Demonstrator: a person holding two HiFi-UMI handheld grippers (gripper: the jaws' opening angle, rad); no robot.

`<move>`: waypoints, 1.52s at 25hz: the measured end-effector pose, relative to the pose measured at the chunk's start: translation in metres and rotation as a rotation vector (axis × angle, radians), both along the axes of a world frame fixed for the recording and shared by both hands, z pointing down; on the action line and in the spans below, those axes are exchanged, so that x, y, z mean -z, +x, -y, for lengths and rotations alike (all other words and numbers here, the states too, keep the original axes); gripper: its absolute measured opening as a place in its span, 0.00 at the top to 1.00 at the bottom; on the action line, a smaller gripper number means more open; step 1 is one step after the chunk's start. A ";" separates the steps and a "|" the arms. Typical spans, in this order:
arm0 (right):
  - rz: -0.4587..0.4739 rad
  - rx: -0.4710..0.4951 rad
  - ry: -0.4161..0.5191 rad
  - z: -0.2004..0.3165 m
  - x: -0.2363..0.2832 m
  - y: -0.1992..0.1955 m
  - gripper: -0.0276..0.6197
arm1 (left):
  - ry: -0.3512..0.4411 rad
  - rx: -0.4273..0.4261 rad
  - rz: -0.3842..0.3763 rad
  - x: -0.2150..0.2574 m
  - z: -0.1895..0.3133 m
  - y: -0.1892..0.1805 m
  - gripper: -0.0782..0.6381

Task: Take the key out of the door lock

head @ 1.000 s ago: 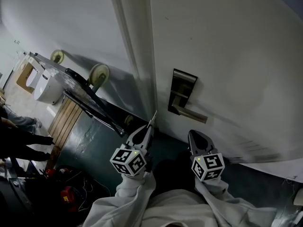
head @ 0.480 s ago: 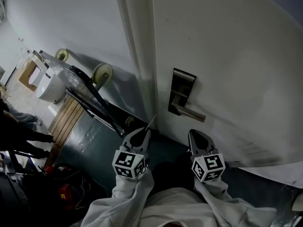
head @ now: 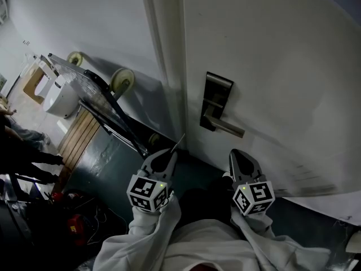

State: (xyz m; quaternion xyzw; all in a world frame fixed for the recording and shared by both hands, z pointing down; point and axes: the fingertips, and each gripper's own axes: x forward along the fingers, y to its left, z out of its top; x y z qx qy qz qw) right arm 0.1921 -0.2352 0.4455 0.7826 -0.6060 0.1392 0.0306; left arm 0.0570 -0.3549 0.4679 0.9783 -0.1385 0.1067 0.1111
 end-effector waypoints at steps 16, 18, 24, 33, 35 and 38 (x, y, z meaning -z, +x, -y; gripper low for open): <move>-0.010 0.000 -0.022 -0.011 -0.003 -0.003 0.88 | -0.014 -0.026 -0.017 -0.003 -0.013 0.010 0.86; -0.009 -0.004 -0.024 -0.013 -0.003 -0.001 0.88 | -0.010 -0.025 -0.021 -0.001 -0.013 0.013 0.86; -0.003 -0.001 -0.025 -0.014 -0.004 0.000 0.88 | 0.001 -0.027 -0.025 0.001 -0.013 0.021 0.86; 0.004 -0.016 -0.029 -0.015 -0.006 -0.001 0.88 | -0.004 -0.047 -0.019 -0.002 -0.014 0.025 0.86; 0.004 -0.017 -0.029 -0.014 -0.006 -0.001 0.88 | -0.004 -0.049 -0.020 -0.002 -0.013 0.025 0.86; 0.008 -0.022 -0.027 -0.013 -0.007 -0.001 0.88 | -0.002 -0.055 -0.022 -0.002 -0.012 0.027 0.86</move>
